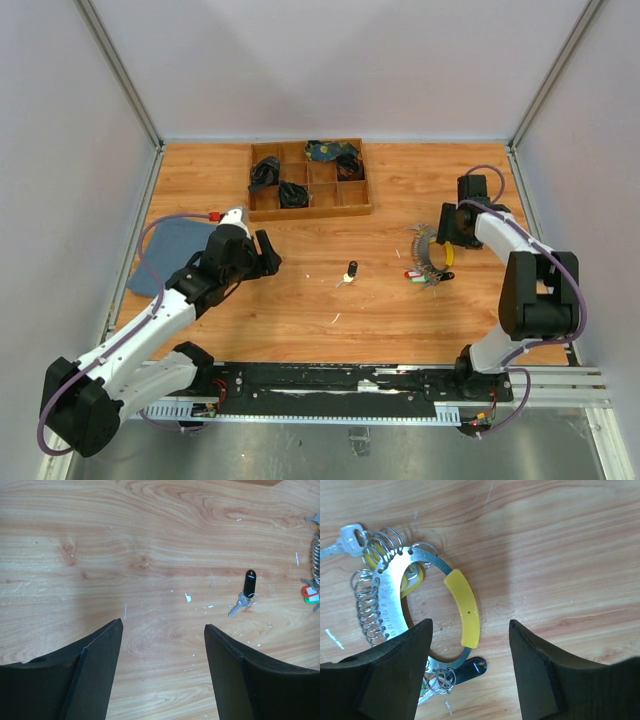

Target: Put the keys on the keyring

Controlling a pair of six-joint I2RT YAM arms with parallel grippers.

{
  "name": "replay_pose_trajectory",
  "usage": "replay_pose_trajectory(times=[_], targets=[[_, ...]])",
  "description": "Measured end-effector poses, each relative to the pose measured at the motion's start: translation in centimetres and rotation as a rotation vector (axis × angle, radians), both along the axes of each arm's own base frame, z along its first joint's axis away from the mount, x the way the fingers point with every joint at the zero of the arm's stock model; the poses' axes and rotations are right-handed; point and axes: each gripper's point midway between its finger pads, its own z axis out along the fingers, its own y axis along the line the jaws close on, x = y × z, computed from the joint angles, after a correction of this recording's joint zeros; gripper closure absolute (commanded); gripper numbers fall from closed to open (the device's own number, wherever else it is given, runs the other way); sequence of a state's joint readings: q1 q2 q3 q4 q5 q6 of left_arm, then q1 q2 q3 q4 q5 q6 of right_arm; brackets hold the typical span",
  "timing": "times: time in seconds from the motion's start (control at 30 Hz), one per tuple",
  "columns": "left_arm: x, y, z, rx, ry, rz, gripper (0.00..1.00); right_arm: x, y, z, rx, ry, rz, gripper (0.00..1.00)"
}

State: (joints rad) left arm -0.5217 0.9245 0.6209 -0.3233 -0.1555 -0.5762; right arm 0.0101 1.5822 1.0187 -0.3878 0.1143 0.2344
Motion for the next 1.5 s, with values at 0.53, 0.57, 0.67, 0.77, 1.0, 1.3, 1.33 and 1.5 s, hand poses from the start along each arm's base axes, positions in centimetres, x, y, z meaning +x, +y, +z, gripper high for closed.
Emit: replay_pose_trajectory(times=[0.53, 0.57, 0.67, 0.77, 1.0, 1.3, 1.33, 1.5], targets=[[-0.1, -0.2, -1.2, 0.028, 0.036, -0.024, 0.31, 0.7, -0.6, -4.0, -0.014, 0.151, 0.043, 0.49], [-0.1, -0.2, -1.3, 0.029, 0.04, -0.025, 0.31, 0.9, -0.5, -4.0, -0.012, 0.152, 0.046, 0.5], [-0.1, -0.3, -1.7, 0.034, 0.053, -0.028, 0.31, 1.2, -0.4, -4.1, -0.003, 0.157, 0.064, 0.6], [-0.1, -0.3, -1.8, 0.035, 0.057, -0.029, 0.31, 1.4, 0.1, -4.2, 0.018, 0.157, 0.085, 0.72], [-0.1, -0.3, -1.7, 0.037, 0.057, -0.031, 0.31, 1.5, 0.8, -4.1, 0.053, 0.142, 0.119, 0.94], [0.3, -0.4, 2.4, 0.003, -0.036, -0.038, 0.3, -0.4, 1.3, -1.5, 0.071, 0.058, 0.158, 0.99], [0.3, -0.4, 3.0, -0.004, -0.054, -0.04, 0.3, -0.3, 1.4, -0.6, 0.067, 0.027, 0.166, 0.99], [0.1, -0.8, 5.0, -0.029, -0.121, -0.082, 0.29, 0.1, 3.1, 3.6, 0.036, -0.147, 0.256, 0.99]])
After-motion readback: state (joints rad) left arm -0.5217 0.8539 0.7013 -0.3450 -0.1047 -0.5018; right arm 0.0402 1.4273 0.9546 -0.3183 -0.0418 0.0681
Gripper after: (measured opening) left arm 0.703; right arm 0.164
